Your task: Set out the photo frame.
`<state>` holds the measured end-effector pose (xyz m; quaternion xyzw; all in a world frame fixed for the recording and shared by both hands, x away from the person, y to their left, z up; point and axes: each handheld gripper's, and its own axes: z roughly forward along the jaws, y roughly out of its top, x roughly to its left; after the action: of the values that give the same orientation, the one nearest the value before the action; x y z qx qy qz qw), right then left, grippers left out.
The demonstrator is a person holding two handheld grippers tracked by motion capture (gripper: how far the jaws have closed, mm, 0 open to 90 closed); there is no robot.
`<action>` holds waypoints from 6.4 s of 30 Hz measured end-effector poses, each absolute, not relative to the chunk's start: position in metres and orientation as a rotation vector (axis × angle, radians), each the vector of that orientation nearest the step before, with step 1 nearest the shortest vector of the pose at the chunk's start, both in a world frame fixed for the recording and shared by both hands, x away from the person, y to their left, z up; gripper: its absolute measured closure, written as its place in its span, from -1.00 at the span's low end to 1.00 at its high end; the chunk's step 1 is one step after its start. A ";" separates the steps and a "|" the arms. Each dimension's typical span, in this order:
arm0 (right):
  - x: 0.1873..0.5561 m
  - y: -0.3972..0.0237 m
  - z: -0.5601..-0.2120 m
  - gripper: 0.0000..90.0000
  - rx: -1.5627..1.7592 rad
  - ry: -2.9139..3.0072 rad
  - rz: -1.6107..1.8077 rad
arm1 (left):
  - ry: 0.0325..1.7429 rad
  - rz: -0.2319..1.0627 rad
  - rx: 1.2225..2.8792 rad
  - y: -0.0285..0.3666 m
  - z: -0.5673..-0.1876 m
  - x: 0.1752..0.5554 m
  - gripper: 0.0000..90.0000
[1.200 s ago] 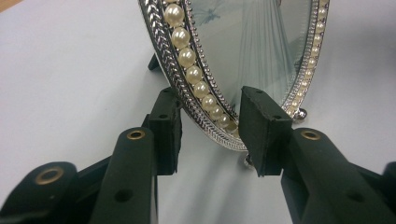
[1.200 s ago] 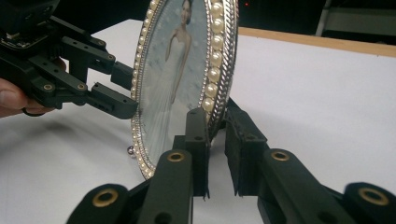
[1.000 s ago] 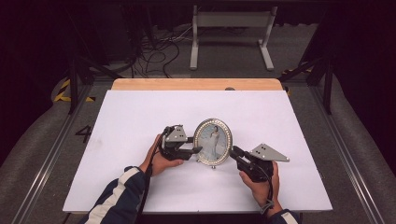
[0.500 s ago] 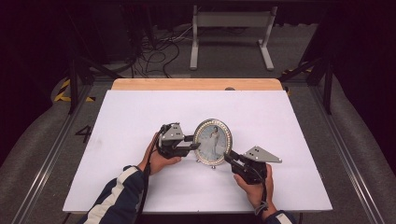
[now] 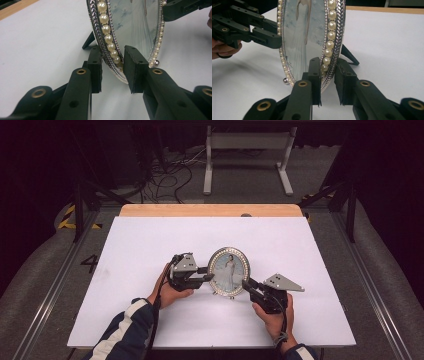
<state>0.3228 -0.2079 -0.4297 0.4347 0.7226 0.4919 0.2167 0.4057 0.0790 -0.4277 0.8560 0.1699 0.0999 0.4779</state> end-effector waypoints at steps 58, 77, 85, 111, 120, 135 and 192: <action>0.336 -0.203 -0.421 0.63 1.088 2.054 1.320 | 0.427 0.394 2.094 0.076 -0.428 0.387 0.30; 0.336 -0.202 -0.422 0.61 1.058 2.091 1.272 | 0.451 0.441 2.114 0.081 -0.426 0.384 0.09; 0.336 -0.202 -0.422 0.60 1.052 2.093 1.268 | 0.431 0.455 2.120 0.079 -0.427 0.384 0.09; 0.336 -0.198 -0.417 0.47 0.870 2.199 1.099 | 0.376 0.553 2.206 0.075 -0.423 0.374 0.00; 0.335 -0.199 -0.417 0.40 0.845 2.214 1.091 | 0.378 0.544 2.217 0.079 -0.422 0.372 -0.16; 0.332 -0.193 -0.418 -0.10 0.787 2.250 1.068 | 0.375 0.556 2.217 0.085 -0.422 0.368 -0.54; 0.326 -0.213 -0.427 -0.80 0.801 2.251 0.950 | 0.369 0.578 2.249 0.117 -0.431 0.347 -0.84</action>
<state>0.3256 -0.2126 -0.4267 0.2989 0.8400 0.3545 0.2816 0.3473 0.1171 -0.4307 0.8829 0.1449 0.2268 0.3849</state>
